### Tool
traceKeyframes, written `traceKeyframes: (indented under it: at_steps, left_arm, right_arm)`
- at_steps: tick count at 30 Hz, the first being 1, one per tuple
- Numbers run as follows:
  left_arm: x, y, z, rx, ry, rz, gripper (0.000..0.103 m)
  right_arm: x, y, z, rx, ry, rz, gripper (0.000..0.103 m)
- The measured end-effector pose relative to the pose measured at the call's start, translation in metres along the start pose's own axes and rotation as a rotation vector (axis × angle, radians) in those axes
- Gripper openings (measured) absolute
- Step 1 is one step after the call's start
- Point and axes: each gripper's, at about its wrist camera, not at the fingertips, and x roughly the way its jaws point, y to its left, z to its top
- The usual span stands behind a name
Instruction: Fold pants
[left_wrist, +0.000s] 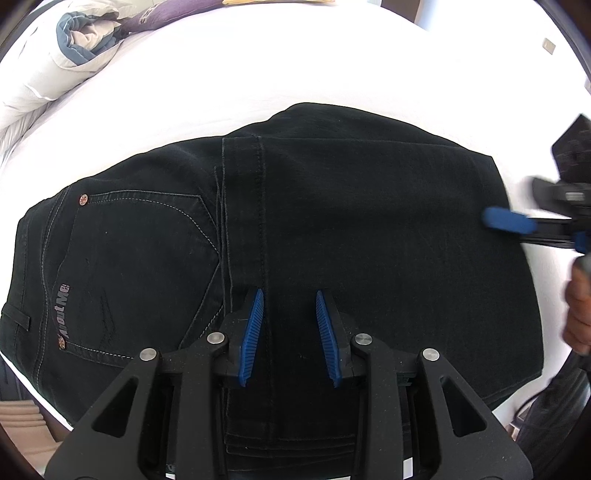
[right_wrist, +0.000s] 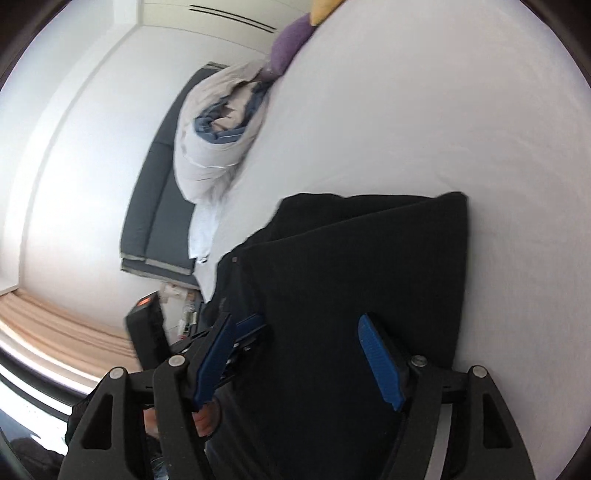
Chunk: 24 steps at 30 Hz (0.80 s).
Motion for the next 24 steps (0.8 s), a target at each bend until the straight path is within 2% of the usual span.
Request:
traceKeyframes:
  at_steps: [1, 4, 8, 13, 19, 24]
  left_arm:
    - [0.001, 0.001, 0.000, -0.001, 0.000, -0.002, 0.029]
    - [0.003, 0.005, -0.002, -0.005, -0.004, -0.006, 0.029]
    - [0.003, 0.008, -0.001, -0.005, -0.008, -0.004, 0.029]
    - [-0.001, 0.013, 0.001, -0.014, -0.015, -0.004, 0.029]
    - [-0.003, 0.020, 0.002, -0.033, -0.023, -0.012, 0.029]
    - [-0.019, 0.045, -0.007, -0.165, -0.061, -0.094, 0.029]
  right_arm:
    - [0.002, -0.005, 0.000, 0.011, -0.006, 0.003, 0.065]
    - [-0.004, 0.000, -0.003, -0.022, -0.024, 0.005, 0.066]
    - [-0.008, 0.012, -0.019, -0.076, 0.039, 0.027, 0.070]
    - [-0.012, 0.024, -0.066, -0.098, 0.085, 0.044, 0.072]
    - [-0.020, 0.047, -0.122, -0.139, 0.190, 0.074, 0.072]
    - [-0.037, 0.068, -0.117, -0.169, 0.119, 0.121, 0.073]
